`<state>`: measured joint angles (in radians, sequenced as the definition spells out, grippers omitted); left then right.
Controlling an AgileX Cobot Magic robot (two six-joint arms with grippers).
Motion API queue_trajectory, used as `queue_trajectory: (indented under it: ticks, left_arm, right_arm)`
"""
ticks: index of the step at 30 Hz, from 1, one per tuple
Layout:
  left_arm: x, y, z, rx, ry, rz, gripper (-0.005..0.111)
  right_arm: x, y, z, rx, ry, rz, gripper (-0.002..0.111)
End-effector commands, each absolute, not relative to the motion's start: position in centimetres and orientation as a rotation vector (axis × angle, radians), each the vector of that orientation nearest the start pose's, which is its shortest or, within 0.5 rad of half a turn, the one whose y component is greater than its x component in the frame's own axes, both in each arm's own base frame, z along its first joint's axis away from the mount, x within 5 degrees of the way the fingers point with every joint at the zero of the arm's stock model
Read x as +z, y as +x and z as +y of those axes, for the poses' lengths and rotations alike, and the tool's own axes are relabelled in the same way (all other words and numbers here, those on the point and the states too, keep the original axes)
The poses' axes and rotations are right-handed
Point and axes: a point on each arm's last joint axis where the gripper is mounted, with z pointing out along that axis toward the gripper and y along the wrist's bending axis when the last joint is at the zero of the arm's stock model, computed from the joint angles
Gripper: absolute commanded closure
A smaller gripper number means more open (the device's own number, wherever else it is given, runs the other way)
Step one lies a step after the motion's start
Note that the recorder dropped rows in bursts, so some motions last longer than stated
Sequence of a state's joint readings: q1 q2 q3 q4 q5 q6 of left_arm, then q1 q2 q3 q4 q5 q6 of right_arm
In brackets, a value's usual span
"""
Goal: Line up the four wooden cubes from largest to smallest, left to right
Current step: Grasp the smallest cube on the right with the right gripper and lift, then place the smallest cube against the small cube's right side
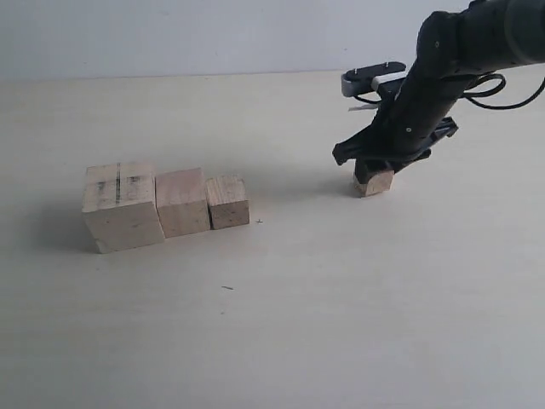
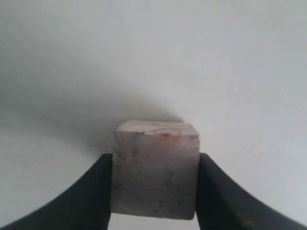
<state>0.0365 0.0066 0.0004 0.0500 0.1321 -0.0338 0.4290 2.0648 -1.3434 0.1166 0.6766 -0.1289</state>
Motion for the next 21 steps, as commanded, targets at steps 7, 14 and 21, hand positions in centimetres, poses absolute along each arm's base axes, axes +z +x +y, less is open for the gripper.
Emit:
queue_trajectory:
  ticks: [7,14,21]
  left_arm:
    - [20.1,5.6,0.3,0.04,-0.029,1.613,0.104]
    - [20.1,5.6,0.3,0.04,-0.029,1.613,0.104]
    - [20.1,5.6,0.3,0.04,-0.029,1.613,0.104]
  right_arm:
    - [24.9,34.4,18.6,0.361,-1.162,2.261,0.108]
    - [21.4,33.0,20.5,0.514,-1.997,1.63,0.108]
    - [14.9,33.8,22.9,0.525,-2.057,1.638,0.108]
